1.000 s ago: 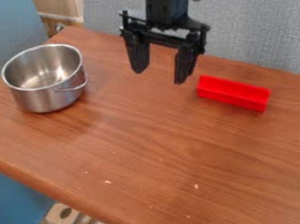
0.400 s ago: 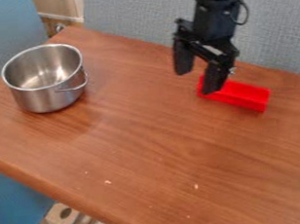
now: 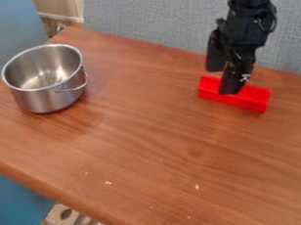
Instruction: Put the red object in the metal pot
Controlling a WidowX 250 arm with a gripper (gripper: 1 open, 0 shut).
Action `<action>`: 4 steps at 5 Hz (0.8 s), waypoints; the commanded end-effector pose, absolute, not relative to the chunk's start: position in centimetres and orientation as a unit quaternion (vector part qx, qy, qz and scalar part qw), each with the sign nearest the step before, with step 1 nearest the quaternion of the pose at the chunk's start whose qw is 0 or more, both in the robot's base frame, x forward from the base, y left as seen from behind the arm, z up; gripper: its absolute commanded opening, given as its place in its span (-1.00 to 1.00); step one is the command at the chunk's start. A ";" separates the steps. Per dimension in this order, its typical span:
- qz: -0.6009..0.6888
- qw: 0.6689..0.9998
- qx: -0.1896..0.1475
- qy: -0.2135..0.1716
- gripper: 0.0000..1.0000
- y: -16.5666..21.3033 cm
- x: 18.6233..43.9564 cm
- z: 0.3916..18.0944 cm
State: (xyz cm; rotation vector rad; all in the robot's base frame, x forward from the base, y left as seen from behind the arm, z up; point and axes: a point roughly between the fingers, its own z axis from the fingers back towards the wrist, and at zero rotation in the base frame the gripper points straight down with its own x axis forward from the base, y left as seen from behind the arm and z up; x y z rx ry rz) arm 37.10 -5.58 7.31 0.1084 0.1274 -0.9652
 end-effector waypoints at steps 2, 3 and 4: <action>-0.535 0.842 0.061 0.025 1.00 -5.6 40.4 7.5; -0.546 0.835 0.058 0.022 1.00 -5.2 41.1 6.6; -0.560 0.826 0.056 0.018 1.00 -4.8 41.8 5.7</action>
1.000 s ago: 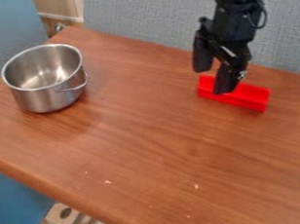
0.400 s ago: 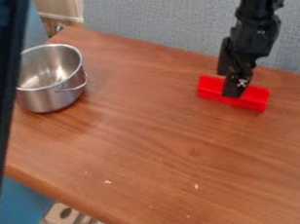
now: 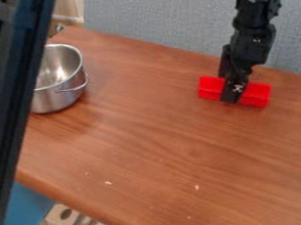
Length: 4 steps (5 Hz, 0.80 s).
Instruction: Put the red object in the metal pot
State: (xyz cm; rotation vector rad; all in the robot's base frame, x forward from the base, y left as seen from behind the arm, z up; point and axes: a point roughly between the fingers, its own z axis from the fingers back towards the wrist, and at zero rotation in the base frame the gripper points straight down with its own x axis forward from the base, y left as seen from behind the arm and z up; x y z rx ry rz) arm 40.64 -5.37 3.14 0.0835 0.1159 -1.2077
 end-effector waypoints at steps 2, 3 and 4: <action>-0.601 0.797 0.055 0.009 -1.00 -4.4 42.5 4.7; -0.622 0.781 0.054 0.006 -1.00 -4.3 42.6 4.3; -0.637 0.769 0.052 0.003 -1.00 -4.2 42.8 3.8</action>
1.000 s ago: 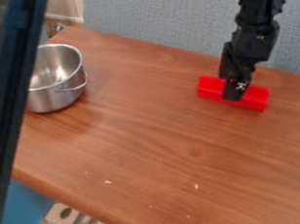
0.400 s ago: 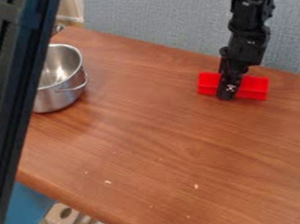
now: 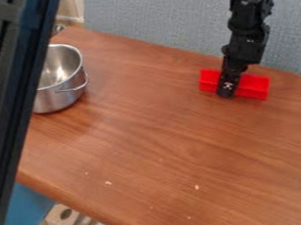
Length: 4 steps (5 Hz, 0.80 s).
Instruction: Put the red object in the metal pot
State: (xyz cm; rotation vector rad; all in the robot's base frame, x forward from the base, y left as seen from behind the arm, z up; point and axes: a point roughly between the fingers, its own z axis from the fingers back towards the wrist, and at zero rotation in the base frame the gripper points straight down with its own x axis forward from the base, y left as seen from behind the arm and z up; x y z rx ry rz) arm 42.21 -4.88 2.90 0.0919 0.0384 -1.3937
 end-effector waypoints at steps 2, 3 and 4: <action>-0.657 0.752 0.049 0.000 -1.00 -4.1 42.8 3.0; -0.665 0.745 0.048 -0.001 -1.00 -4.1 42.8 2.7; -0.672 0.739 0.048 0.000 -1.00 -4.1 42.8 2.4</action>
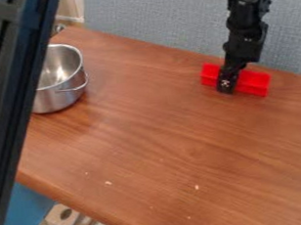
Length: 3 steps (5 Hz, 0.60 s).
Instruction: Put the red object in the metal pot
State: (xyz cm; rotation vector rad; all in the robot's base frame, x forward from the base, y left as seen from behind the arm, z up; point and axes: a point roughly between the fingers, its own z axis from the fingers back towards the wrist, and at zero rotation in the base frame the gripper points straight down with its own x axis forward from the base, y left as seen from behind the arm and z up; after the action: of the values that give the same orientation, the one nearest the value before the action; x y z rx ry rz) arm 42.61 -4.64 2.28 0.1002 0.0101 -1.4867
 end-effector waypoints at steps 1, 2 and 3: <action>-0.677 0.735 0.048 0.001 -1.00 -4.0 42.6 2.1; -0.681 0.731 0.049 0.003 -1.00 -4.0 42.5 1.9; -0.685 0.727 0.050 0.004 -1.00 -4.0 42.3 1.7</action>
State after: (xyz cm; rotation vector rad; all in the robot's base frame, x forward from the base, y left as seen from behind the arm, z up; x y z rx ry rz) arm 42.57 -4.59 2.19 0.1139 -0.0023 -1.5071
